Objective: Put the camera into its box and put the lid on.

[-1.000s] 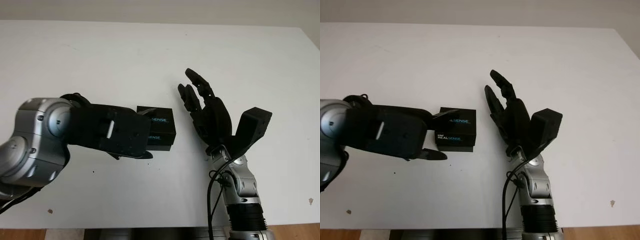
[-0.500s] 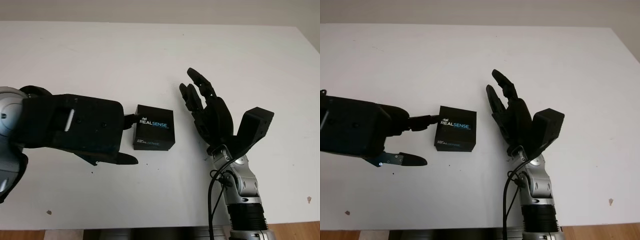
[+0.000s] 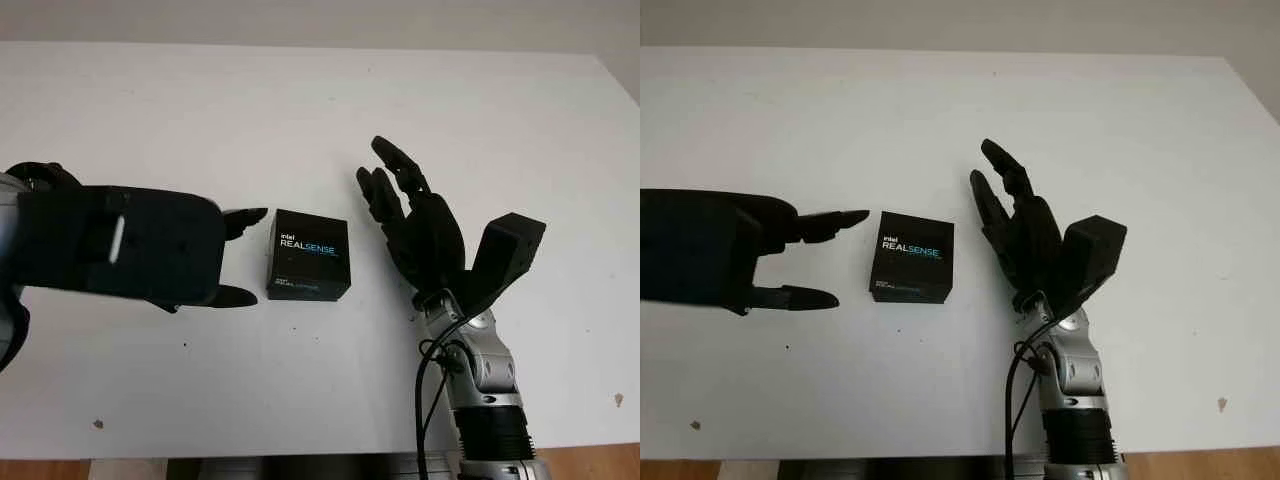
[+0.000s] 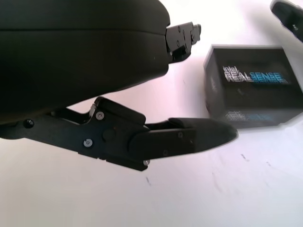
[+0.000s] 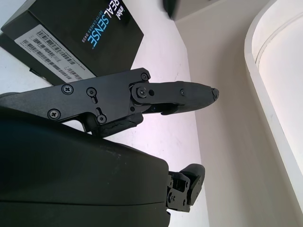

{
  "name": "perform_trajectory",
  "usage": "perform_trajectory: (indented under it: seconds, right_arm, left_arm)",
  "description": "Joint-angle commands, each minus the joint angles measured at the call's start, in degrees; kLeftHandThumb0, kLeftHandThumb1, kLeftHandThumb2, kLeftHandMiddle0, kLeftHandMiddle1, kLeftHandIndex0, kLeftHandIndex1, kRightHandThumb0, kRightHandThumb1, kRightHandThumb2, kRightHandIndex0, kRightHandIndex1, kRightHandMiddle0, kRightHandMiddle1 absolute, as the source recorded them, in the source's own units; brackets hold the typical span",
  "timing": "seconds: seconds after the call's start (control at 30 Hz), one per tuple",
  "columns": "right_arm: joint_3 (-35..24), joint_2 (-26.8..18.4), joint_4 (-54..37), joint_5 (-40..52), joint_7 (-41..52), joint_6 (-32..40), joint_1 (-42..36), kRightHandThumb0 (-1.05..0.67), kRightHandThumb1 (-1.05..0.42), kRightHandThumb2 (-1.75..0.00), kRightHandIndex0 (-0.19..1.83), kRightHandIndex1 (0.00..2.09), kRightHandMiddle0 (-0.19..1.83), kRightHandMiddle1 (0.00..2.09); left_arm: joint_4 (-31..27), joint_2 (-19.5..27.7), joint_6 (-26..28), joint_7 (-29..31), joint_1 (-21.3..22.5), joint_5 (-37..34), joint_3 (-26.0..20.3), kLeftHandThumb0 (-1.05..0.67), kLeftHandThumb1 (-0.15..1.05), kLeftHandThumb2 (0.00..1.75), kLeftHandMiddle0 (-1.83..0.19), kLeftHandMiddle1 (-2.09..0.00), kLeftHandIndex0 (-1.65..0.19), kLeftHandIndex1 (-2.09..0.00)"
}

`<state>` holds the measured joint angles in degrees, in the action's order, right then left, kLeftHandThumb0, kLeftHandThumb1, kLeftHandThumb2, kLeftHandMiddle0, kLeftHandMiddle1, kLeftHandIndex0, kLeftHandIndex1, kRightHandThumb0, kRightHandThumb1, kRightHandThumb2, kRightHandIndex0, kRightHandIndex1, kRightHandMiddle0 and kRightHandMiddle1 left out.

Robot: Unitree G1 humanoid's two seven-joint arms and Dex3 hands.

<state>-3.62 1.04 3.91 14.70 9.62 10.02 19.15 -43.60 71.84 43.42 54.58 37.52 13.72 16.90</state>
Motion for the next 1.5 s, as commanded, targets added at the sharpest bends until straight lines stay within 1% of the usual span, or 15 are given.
perform_trajectory:
  seconds: [0.0, 0.03, 0.1, 0.23, 0.3, 0.43, 0.57, 0.6, 0.67, 0.73, 0.87, 1.03, 1.17, 1.3, 1.47]
  right_arm:
    - [-0.3, -0.1, -0.8, 0.5, 0.3, -0.3, 0.1, -0.56, -1.05, -0.29, 0.17, 0.05, -0.08, 0.66]
    - [-0.3, -0.1, -0.8, 0.5, 0.4, -0.6, 0.1, -0.56, -1.05, -0.29, 0.16, 0.05, -0.08, 0.67]
    - [-0.6, -0.2, -0.5, 0.8, 0.8, -1.1, 0.3, -0.56, -1.05, -0.29, 0.16, 0.05, -0.09, 0.67]
    - [-2.1, -0.6, -0.9, 1.0, 0.1, -2.0, 1.8, -0.57, -1.05, -0.30, 0.13, 0.04, -0.13, 0.68]
    - [-2.7, -0.9, -1.2, 1.0, 0.0, -2.5, 2.5, -0.58, -1.05, -0.29, 0.13, 0.04, -0.17, 0.76]
    - [-5.0, -1.7, -1.8, 2.1, -0.6, -3.2, 4.4, -0.58, -1.05, -0.30, 0.12, 0.03, -0.19, 0.81]
    - [-6.3, -2.6, -2.1, 2.1, -1.1, -4.4, 5.7, -0.56, -1.05, -0.35, 0.11, 0.03, -0.19, 0.77]
    - [-6.4, -2.6, -2.2, 2.0, -1.5, -4.6, 5.9, -0.56, -1.05, -0.35, 0.11, 0.03, -0.19, 0.77]
    - [-7.2, -2.6, -2.4, 2.6, -2.5, -4.5, 6.3, -0.55, -1.05, -0.36, 0.11, 0.03, -0.19, 0.74]
    - [-7.9, -2.7, -2.3, 2.7, -3.2, -5.0, 6.7, -0.55, -1.05, -0.36, 0.10, 0.03, -0.19, 0.72]
    - [-8.6, -3.6, -1.9, 2.5, -3.3, -5.9, 7.5, -0.56, -1.05, -0.43, 0.07, 0.01, -0.19, 0.69]
    - [-9.4, -3.4, -1.7, 3.5, -3.7, -6.0, 7.8, -0.55, -1.05, -0.45, 0.05, 0.01, -0.19, 0.62]
    - [-9.3, -3.6, -1.6, 3.4, -3.5, -6.6, 7.5, -0.56, -1.05, -0.45, 0.05, 0.01, -0.19, 0.67]
    - [-9.3, -3.5, -1.7, 4.0, -3.5, -6.5, 7.2, -0.55, -1.05, -0.47, 0.04, 0.01, -0.19, 0.63]
    - [-8.9, -3.8, -2.4, 4.1, -3.0, -6.3, 6.3, -0.54, -1.05, -0.48, 0.02, 0.01, -0.19, 0.56]
  left_arm:
    - [0.9, 1.2, -7.7, -6.0, -3.5, 7.3, -0.7, -0.75, 1.05, 0.54, 0.19, 0.00, 0.19, 0.00]
    - [1.7, 0.8, -11.9, -9.9, -5.4, 11.5, -1.2, -0.74, 1.05, 0.56, 0.19, 0.00, 0.19, 0.00]
    - [3.4, -0.7, -17.2, -14.5, -8.2, 16.2, -2.8, -0.74, 1.05, 0.59, 0.19, 0.00, 0.19, 0.00]
    - [7.0, -7.8, -24.8, -23.6, -12.7, 18.1, -8.0, -0.75, 1.05, 0.65, 0.19, 0.00, 0.19, 0.00]
    - [8.3, -10.6, -27.7, -26.6, -14.1, 19.3, -9.3, -0.76, 1.05, 0.65, 0.19, 0.00, 0.19, 0.00]
    - [10.5, -16.0, -34.3, -33.3, -16.2, 25.9, -8.3, -0.80, 1.05, 0.68, 0.19, 0.00, 0.19, 0.00]
    - [10.2, -22.3, -38.1, -35.3, -17.4, 29.6, -7.1, -0.84, 1.05, 0.71, 0.19, 0.00, 0.19, 0.00]
    - [10.1, -23.4, -38.9, -35.3, -17.7, 30.3, -7.1, -0.85, 1.05, 0.71, 0.19, 0.00, 0.19, 0.00]
    - [8.9, -26.4, -38.5, -32.5, -18.8, 27.2, -7.3, -0.85, 1.05, 0.67, 0.19, 0.00, 0.19, 0.00]
    - [8.2, -28.1, -38.4, -29.7, -19.7, 24.7, -7.4, -0.87, 1.05, 0.65, 0.19, 0.00, 0.19, 0.00]
    - [6.4, -29.3, -37.5, -23.7, -20.8, 23.2, -7.3, -0.90, 1.05, 0.67, 0.19, 0.00, 0.19, 0.00]
    - [5.1, -29.7, -38.4, -19.5, -23.0, 22.7, -7.2, -0.93, 1.05, 0.69, 0.19, 0.00, 0.19, 0.00]
    - [4.8, -29.6, -38.8, -16.4, -24.5, 22.8, -7.0, -0.94, 1.05, 0.72, 0.19, 0.00, 0.19, 0.00]
    - [6.2, -30.1, -39.9, -16.0, -25.9, 23.6, -6.8, -0.94, 1.05, 0.73, 0.19, 0.00, 0.19, 0.00]
    - [10.3, -31.1, -41.1, -17.3, -26.7, 27.0, -5.1, -0.94, 1.05, 0.72, 0.19, 0.00, 0.19, 0.00]
